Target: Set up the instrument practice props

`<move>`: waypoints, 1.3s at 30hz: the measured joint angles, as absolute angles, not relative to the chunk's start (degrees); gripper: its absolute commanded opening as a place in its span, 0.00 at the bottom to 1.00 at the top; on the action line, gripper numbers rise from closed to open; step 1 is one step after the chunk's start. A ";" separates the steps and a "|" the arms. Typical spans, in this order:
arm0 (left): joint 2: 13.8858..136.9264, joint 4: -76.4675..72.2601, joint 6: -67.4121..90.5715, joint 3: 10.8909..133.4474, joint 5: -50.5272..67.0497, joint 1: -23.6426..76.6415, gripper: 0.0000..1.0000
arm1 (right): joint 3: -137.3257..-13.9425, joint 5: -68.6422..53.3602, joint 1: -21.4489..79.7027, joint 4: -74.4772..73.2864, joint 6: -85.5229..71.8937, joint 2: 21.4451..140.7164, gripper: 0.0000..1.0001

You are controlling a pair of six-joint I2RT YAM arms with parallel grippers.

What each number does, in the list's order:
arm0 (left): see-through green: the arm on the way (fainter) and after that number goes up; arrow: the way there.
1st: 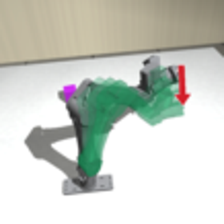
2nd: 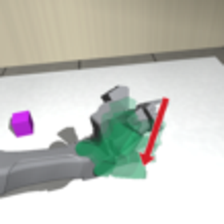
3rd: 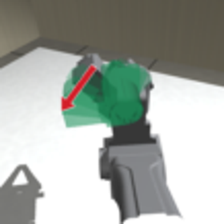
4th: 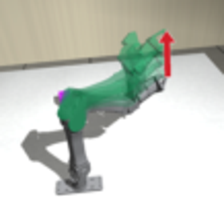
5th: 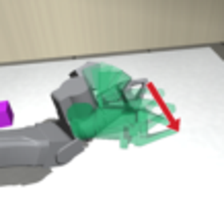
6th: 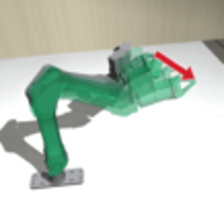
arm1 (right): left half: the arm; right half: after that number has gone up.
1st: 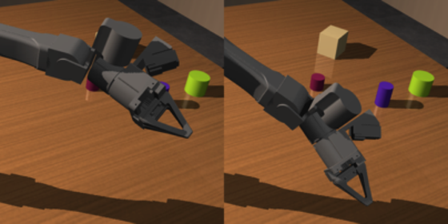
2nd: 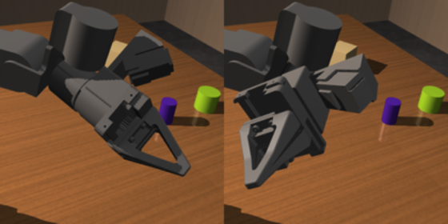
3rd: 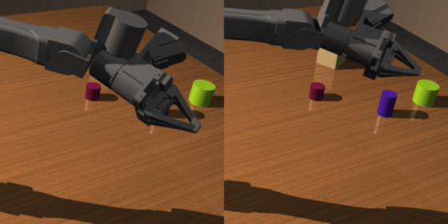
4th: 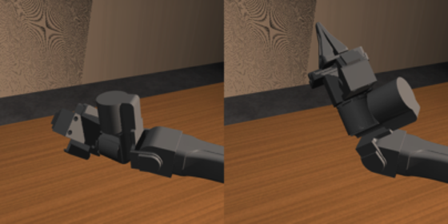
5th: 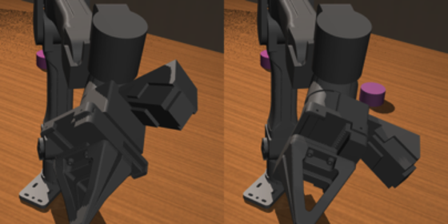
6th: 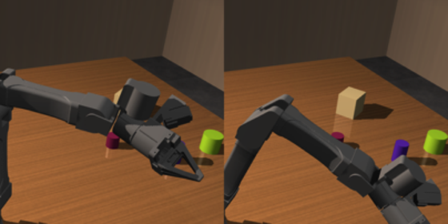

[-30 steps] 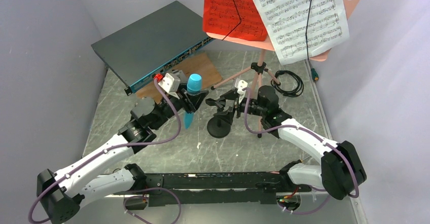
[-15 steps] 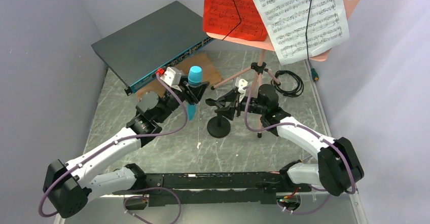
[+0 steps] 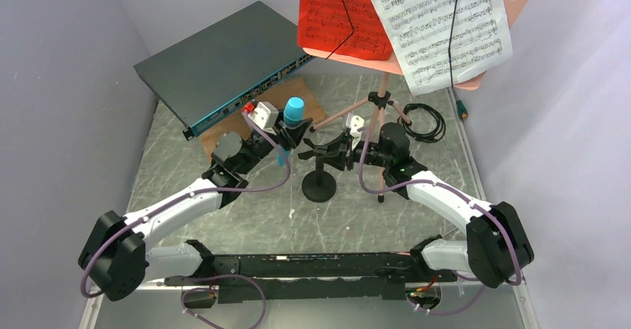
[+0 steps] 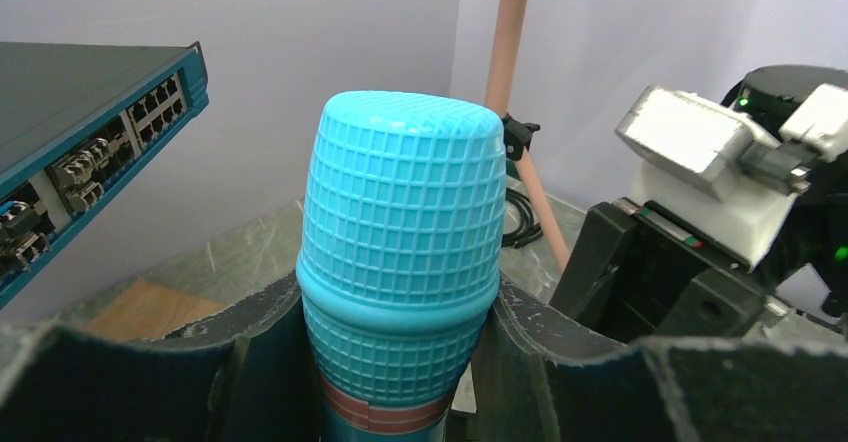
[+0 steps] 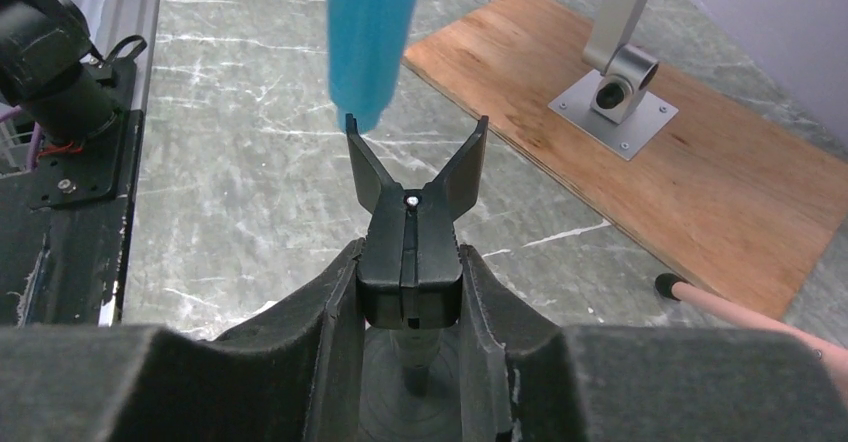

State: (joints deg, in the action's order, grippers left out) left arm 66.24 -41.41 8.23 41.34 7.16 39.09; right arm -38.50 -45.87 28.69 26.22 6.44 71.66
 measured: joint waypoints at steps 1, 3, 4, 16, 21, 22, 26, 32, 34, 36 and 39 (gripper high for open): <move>67.16 -42.92 7.81 41.06 7.60 38.94 0.00 | -38.50 -45.98 28.67 26.22 6.61 71.66 0.00; 69.34 -46.81 6.79 40.27 8.32 38.81 0.00 | -38.50 -46.13 28.62 26.22 6.87 71.66 0.00; 70.52 -49.06 6.52 39.92 8.60 38.81 0.00 | -38.50 -46.19 28.58 26.24 6.87 71.68 0.00; 82.98 -76.62 12.08 36.47 11.14 38.70 0.00 | -36.88 -45.32 28.53 30.02 4.34 71.68 0.00; 83.33 -81.82 15.57 35.59 10.68 39.13 0.00 | -35.75 -43.64 28.53 32.08 2.72 71.26 0.00; 83.33 -82.54 15.90 35.59 10.55 39.44 0.00 | -35.51 -43.42 28.53 32.71 2.33 71.24 0.00; 83.46 -83.94 16.78 35.64 9.93 40.95 0.00 | -34.28 -43.07 28.53 35.40 0.45 71.24 0.00; 86.11 -84.95 16.95 37.34 7.53 42.70 0.00 | -32.58 -42.24 28.53 39.09 -2.22 71.24 0.02; 86.39 -84.99 16.88 37.63 7.11 42.81 0.00 | -32.40 -41.93 28.53 39.53 -3.05 71.22 0.52; 86.48 -85.03 16.91 37.63 6.66 42.87 0.17 | -32.38 -41.43 28.53 39.48 -3.70 71.11 0.77; 86.48 -85.17 17.72 37.63 6.09 43.38 0.58 | -31.86 -39.03 28.77 39.22 -4.75 69.34 0.99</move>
State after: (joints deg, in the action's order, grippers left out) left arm 86.48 -85.17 17.72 37.63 6.09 43.38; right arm -31.86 -39.03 28.77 39.22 -4.75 69.34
